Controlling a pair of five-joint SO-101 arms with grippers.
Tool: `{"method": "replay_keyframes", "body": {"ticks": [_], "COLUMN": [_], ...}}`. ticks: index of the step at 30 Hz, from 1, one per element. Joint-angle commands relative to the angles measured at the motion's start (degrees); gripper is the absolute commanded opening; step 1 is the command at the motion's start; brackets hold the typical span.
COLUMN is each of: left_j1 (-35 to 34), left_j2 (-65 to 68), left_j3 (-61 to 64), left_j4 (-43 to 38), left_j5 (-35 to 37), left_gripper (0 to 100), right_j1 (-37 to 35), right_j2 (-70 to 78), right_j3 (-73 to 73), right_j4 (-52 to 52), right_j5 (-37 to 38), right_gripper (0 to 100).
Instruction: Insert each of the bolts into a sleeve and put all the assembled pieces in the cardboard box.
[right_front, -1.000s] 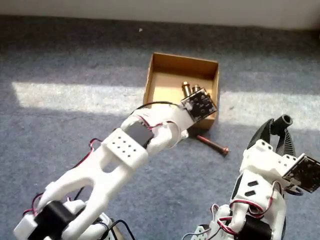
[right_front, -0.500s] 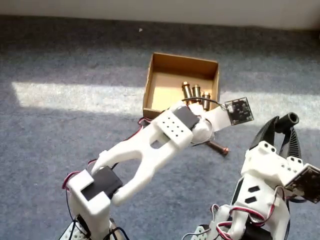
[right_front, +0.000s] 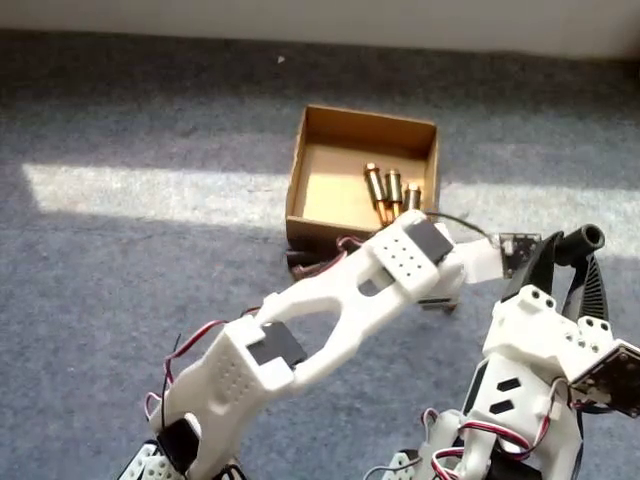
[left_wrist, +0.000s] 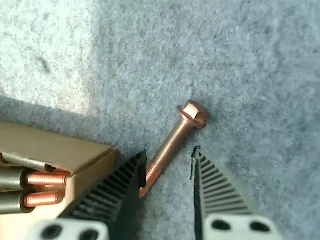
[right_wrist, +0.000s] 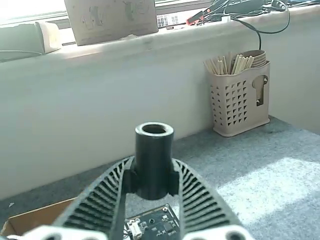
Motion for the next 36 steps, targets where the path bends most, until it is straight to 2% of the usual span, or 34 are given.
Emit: {"method": "replay_keyframes", "body": {"ticks": [1,11,14,23,25,30,36], "left_j1": [1.71,2.42,2.86,2.59,2.59,2.86,1.89], "left_j2": [3.47,10.33,10.42,15.78,16.66,16.40,16.22], "left_j3": [-9.01,-17.54,-17.63,-17.89,-17.89,-17.98,-17.98], "left_j4": [2.99,6.07,6.15,6.15,6.24,6.15,6.33], "left_j5": [-0.79,-1.32,-3.78,-4.92,-5.98,-5.98,-5.98], "left_gripper": [16,16,16,16,13,1,1], "right_j1": [0.22,0.22,0.22,0.40,0.40,0.57,0.66], "right_j2": [-0.13,-0.13,-0.13,-0.13,-0.13,-0.13,-0.13], "right_j3": [-2.42,-2.42,-2.42,-2.33,-2.33,-2.33,-2.33], "right_j4": [0.13,0.13,0.13,0.13,0.13,0.13,0.13], "right_j5": [-0.18,-0.18,-0.18,-0.18,-0.18,-0.18,-0.18], "right_gripper": [0.5,0.5,0.5,0.5,0.5,0.5,0.5]}}
